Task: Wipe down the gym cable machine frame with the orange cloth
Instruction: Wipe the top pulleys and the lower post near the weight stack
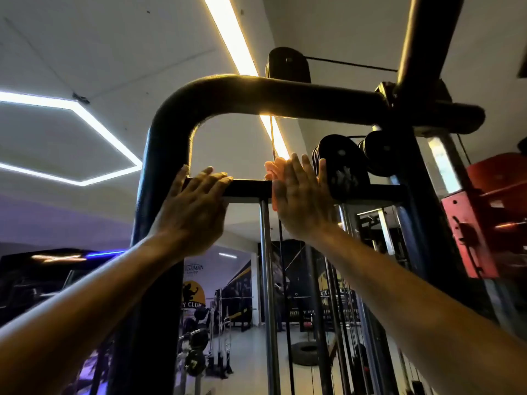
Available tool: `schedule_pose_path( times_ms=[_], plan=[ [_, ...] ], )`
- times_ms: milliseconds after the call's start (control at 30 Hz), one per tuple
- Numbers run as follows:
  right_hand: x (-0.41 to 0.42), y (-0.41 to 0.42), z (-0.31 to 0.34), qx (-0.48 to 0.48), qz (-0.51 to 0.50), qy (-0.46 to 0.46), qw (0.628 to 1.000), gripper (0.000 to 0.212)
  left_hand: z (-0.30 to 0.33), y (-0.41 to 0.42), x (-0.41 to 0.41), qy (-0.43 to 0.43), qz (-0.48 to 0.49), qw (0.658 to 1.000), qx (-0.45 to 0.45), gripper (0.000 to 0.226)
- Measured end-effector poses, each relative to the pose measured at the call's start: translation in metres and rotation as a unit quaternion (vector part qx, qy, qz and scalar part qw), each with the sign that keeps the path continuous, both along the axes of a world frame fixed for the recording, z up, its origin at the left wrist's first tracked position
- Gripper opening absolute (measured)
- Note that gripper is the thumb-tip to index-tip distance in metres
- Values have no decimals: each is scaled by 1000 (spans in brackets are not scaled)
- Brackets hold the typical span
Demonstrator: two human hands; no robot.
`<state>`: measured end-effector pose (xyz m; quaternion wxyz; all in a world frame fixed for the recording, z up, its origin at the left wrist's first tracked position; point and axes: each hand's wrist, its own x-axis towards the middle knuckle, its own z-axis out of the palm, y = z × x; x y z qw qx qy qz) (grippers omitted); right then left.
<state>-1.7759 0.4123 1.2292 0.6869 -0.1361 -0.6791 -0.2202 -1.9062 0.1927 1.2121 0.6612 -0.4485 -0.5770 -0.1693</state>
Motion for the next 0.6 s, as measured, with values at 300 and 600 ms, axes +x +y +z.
schedule_pose_path(
  times_ms=[300,600],
  plan=[
    [8,20,-10,118,43,50,991,43,7,47,-1,-41,-13,999,-14,67],
    [-14,-5,-24,150,127,22,980,51,3,59,-2,-32,-14,999,11,69]
  ],
)
